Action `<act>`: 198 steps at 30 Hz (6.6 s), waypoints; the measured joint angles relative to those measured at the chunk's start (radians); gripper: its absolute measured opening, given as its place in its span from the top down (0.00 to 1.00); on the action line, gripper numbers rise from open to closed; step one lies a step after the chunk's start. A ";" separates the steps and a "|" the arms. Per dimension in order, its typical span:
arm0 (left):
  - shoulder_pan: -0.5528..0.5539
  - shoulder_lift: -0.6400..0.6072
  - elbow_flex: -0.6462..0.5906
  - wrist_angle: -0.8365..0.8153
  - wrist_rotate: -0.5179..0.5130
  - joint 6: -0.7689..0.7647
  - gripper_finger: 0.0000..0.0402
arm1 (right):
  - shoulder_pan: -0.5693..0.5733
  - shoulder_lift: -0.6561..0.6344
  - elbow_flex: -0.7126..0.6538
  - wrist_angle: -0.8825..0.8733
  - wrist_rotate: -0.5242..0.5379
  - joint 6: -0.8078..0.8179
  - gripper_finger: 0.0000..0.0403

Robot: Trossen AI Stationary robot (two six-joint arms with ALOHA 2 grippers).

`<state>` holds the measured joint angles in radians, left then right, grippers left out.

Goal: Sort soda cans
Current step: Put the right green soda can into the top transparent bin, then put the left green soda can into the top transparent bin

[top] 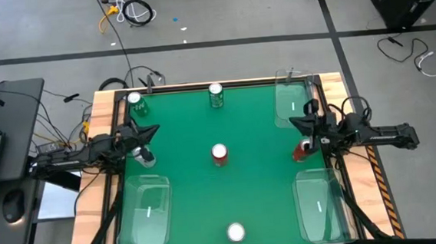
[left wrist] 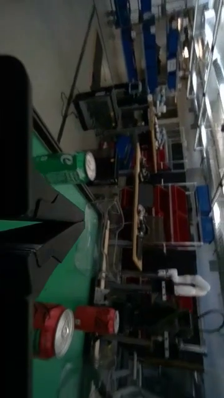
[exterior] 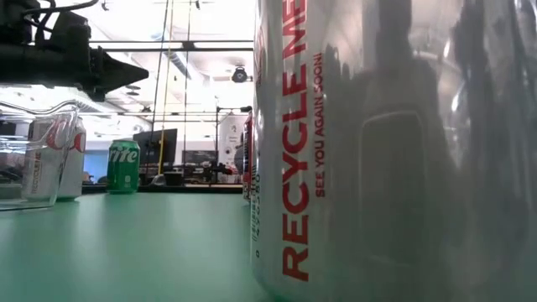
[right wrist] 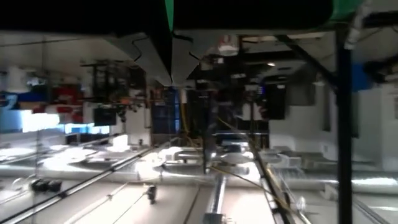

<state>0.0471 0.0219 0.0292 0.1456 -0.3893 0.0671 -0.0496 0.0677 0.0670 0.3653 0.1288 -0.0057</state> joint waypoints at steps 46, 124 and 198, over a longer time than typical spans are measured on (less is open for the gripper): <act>-0.002 0.163 0.000 -0.026 0.106 -0.132 0.97 | -0.454 1.698 1.374 -0.641 -0.199 0.003 0.54; -0.002 0.220 0.000 -0.063 0.103 -0.184 0.73 | -0.542 1.655 1.425 -0.807 -0.173 0.007 0.27; -0.002 0.220 0.079 -0.019 0.080 -0.193 0.73 | -0.881 1.161 0.683 -0.636 0.139 0.219 0.14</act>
<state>0.0448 0.2420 0.1084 0.1267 -0.3093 -0.1257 -0.9302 1.2290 0.7502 -0.2710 0.2676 0.2128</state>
